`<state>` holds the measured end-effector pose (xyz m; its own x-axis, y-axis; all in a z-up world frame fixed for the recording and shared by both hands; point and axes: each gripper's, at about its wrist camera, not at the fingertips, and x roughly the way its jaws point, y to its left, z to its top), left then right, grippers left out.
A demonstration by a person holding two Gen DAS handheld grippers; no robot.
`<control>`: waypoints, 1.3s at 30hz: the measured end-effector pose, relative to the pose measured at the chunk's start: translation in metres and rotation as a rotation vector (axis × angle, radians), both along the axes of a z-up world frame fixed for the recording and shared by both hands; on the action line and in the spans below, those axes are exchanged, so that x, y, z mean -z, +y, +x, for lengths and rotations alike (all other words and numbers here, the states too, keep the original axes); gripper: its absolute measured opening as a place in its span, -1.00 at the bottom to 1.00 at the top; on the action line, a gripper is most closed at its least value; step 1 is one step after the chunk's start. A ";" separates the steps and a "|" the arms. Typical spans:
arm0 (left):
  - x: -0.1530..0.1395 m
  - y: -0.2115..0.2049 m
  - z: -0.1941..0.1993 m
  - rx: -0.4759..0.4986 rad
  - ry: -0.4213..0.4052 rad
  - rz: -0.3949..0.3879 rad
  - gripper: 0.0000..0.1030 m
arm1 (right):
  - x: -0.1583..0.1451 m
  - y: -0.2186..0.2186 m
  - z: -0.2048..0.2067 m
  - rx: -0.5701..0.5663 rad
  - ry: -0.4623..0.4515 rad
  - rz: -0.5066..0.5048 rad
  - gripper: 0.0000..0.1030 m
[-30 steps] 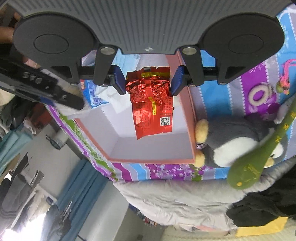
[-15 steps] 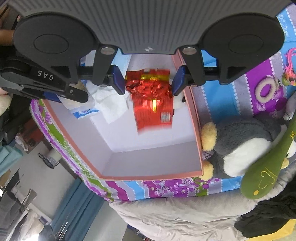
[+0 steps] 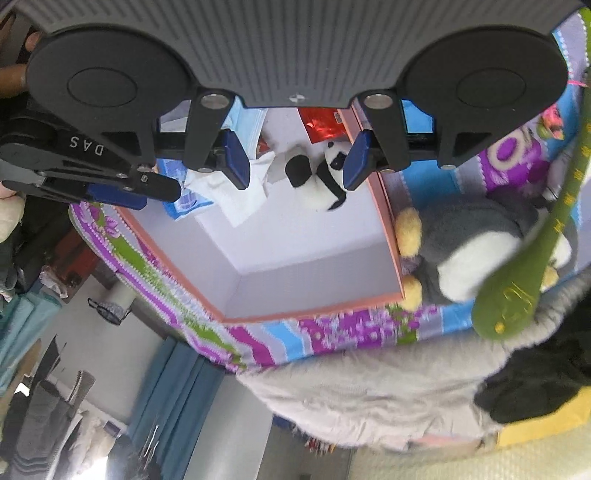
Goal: Organize soft objects
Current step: 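Withdraw both open tools from the box back toward the pile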
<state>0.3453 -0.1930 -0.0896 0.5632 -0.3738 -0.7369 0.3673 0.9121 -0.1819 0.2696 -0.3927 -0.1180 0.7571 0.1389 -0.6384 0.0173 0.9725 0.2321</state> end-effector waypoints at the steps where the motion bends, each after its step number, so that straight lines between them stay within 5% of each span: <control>1: -0.004 0.002 -0.006 0.004 -0.019 -0.001 0.20 | -0.004 0.003 -0.005 -0.006 -0.020 0.002 0.00; 20: -0.043 0.074 -0.117 -0.081 -0.194 -0.034 0.20 | -0.043 0.053 -0.097 -0.088 -0.227 -0.004 0.00; 39: -0.025 0.152 -0.206 -0.243 -0.129 -0.069 0.32 | -0.030 0.108 -0.153 -0.172 -0.203 -0.027 0.00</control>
<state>0.1396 -0.0406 -0.0648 0.7299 -0.2633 -0.6309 0.1638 0.9633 -0.2125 0.1169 -0.2845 -0.0879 0.8365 0.2617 -0.4814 -0.1934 0.9630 0.1875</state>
